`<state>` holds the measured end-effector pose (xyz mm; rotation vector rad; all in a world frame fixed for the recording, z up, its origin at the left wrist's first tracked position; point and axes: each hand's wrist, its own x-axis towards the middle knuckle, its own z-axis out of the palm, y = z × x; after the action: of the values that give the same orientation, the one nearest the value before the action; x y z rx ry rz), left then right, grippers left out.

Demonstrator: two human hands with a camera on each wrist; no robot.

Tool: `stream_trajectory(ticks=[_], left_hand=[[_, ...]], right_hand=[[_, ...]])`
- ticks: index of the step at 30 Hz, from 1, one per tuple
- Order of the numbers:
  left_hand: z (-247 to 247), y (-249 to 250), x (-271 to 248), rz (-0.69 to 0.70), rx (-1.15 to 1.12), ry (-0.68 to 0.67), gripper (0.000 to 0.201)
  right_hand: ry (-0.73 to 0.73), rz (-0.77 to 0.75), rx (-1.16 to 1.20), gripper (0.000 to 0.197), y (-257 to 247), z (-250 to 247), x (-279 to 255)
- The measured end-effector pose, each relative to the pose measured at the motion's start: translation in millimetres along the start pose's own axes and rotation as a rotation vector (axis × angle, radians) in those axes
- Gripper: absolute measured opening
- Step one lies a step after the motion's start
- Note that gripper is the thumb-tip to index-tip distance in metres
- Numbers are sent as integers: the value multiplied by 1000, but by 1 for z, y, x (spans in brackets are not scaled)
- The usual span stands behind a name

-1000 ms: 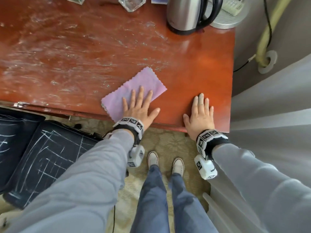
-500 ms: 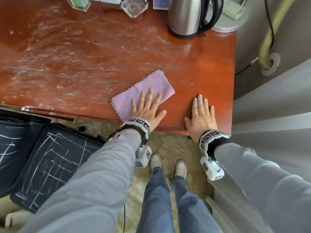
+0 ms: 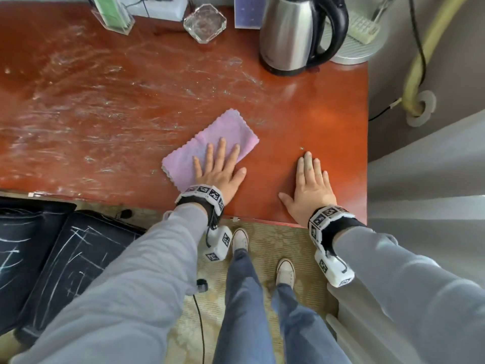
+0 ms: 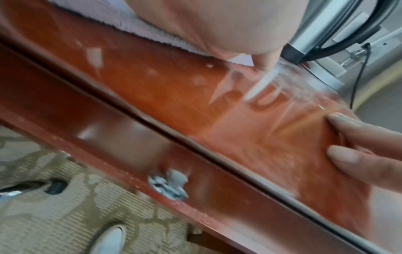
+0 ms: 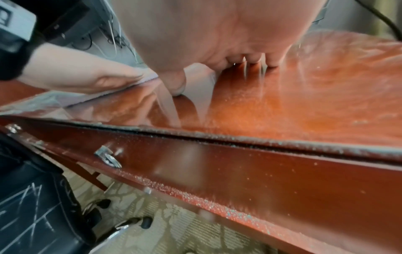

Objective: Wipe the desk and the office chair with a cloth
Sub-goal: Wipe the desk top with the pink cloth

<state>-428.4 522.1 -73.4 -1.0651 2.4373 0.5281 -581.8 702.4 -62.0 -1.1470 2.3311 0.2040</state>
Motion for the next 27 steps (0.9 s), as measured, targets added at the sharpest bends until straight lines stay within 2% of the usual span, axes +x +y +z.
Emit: stream_trajectory(ticks=[2,4,7,9,12,16,18,22,24,27], left_hand=[[8,18,-6,64,1,0,64],[13,36,-15,195,64,-42,64],[6,27,-9,299,151,-87,61],[-10,1,9,280,153,-90,60],[-41,-36,41,158,133,-104,61],[-58,-25,72,47,90,-62,69],[-52,0,72,89,95,-46,72],[-31,37,52,298,218,-82,73],[-34,37,57,315,233,-92,70],[-54,31,80,249,193,-102,66]], right_hand=[[-5,3,-11,97,-1,-1,0],[-23,12,-15,97,-2,-2,0],[-52,26,-23,97,-4,-7,0],[-71,35,-21,97,-6,-10,0],[-96,61,-10,97,-9,-12,2],[-67,66,68,103,-11,-14,5],[-35,47,114,104,-5,-13,4],[26,-53,139,102,13,-9,1],[56,-44,67,103,24,-7,1],[72,105,46,109,43,-13,5]])
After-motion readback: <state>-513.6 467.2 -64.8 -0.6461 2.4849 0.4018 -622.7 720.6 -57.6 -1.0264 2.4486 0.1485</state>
